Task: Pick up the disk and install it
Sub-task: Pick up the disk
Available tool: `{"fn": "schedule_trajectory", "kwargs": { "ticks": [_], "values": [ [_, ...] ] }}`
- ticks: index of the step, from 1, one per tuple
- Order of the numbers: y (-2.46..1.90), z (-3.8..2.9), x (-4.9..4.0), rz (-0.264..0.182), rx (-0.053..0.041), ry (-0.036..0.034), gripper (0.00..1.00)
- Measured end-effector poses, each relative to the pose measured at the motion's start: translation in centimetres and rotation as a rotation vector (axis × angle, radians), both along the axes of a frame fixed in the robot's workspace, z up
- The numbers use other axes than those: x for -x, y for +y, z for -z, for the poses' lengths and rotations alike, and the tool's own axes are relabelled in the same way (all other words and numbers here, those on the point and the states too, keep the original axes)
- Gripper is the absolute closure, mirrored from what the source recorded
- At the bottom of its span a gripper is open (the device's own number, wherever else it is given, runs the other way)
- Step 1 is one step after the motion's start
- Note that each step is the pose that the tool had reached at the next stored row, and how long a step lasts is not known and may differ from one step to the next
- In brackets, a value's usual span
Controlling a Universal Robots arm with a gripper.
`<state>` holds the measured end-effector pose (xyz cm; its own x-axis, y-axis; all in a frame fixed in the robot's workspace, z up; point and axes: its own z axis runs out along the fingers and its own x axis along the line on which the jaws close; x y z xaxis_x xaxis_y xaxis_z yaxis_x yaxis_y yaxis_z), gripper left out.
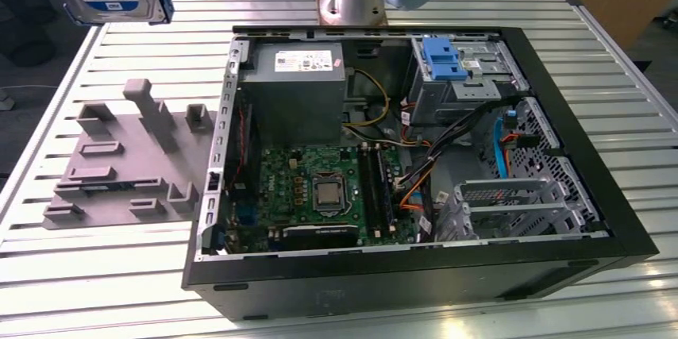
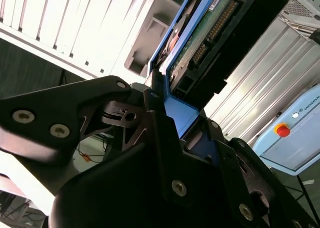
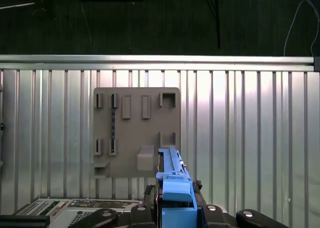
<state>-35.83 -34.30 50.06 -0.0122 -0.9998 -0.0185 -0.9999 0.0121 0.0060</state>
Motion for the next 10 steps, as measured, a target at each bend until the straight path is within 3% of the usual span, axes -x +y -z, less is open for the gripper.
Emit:
{"fn": "schedule_trajectory", "kwargs": {
  "ticks": [6,10],
  "values": [
    [-0.09,0.00,-1.04,0.000,0.0000,0.0001,0.64],
    [-0.67,0.00,-1.21,0.000,0.0000,0.0001,0.64]
  ]
}}
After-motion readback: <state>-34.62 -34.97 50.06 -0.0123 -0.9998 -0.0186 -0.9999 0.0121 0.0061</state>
